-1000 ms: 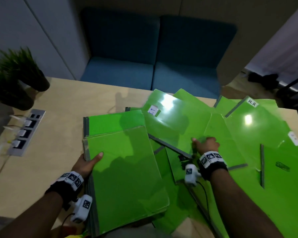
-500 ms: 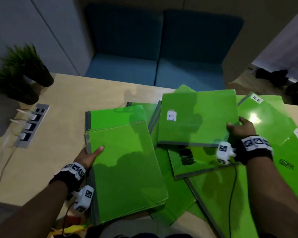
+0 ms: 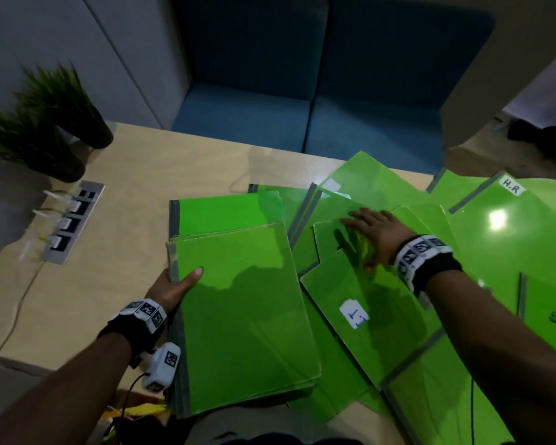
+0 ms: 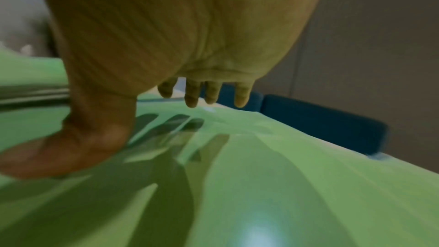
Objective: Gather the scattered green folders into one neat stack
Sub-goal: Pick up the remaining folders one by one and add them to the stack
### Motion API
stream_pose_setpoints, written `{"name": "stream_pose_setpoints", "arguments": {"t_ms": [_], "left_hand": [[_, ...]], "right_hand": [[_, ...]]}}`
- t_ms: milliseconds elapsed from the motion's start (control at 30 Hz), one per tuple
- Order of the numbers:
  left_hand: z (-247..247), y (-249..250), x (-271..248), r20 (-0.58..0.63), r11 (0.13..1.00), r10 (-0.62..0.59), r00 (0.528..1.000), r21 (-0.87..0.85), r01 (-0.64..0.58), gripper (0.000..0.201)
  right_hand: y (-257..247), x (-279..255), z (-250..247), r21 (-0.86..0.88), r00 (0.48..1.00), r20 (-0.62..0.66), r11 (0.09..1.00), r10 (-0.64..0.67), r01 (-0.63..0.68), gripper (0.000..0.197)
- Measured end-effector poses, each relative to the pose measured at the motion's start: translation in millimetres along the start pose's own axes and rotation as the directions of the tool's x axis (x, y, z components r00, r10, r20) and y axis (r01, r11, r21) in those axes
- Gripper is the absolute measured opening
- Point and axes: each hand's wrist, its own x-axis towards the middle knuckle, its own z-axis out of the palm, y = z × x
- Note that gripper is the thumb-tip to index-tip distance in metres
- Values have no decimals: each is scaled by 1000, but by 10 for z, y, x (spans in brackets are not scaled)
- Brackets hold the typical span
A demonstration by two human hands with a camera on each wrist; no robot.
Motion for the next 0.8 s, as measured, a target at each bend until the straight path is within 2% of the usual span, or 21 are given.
{"name": "stream_pose_setpoints", "arguments": {"t_ms": [67,133,200,233,333,433,467,567,667,733,800], "left_hand": [[-14,-31,34,5,1000,-2,1000,24,1,108],[-23,-50,55,6,999,5,1000,39,-5,108],[-14,-27,38,0,999,0,1000,36,0,110],[-1,-12,23,6,999,3,1000,33,-4,106],[48,10,-7,-4,999,17,1000,31,-17,68],[54,28,-20,2,999,21,1000,27,-21,63],[43,17,-7,7,1000,24,1000,20,-24,63],[36,54,-41,12,1000,16,1000,-14,-16,65],[27,38,-42,-1,1000,18,1000,-12,-18,90],[10,-6,-16,-16,1000,9,1000,29,-9,102],[-6,-11,-28,-19,999,15,1000,36,-14,103]], "right_hand": [[-108,120,5,-85,993,114,996,-12,21,133],[-127,194,4,-133,994,103,991,32,-18,135],[-124,239,-46,-166,995,53,984,79,-69,129],[-126,243,-101,-175,994,40,981,97,-89,122],[-109,155,-352,-147,995,29,985,99,-94,86],[-21,-71,-741,6,989,-38,990,142,-142,45],[5,-161,-886,55,982,-81,985,169,-165,41],[28,-469,-1354,146,952,-225,973,208,-179,47],[-45,-780,-1775,302,901,-374,947,221,-107,17],[-117,-902,-1927,500,868,-433,866,243,7,9],[-217,-907,-1955,686,828,-473,715,302,131,10]]}}
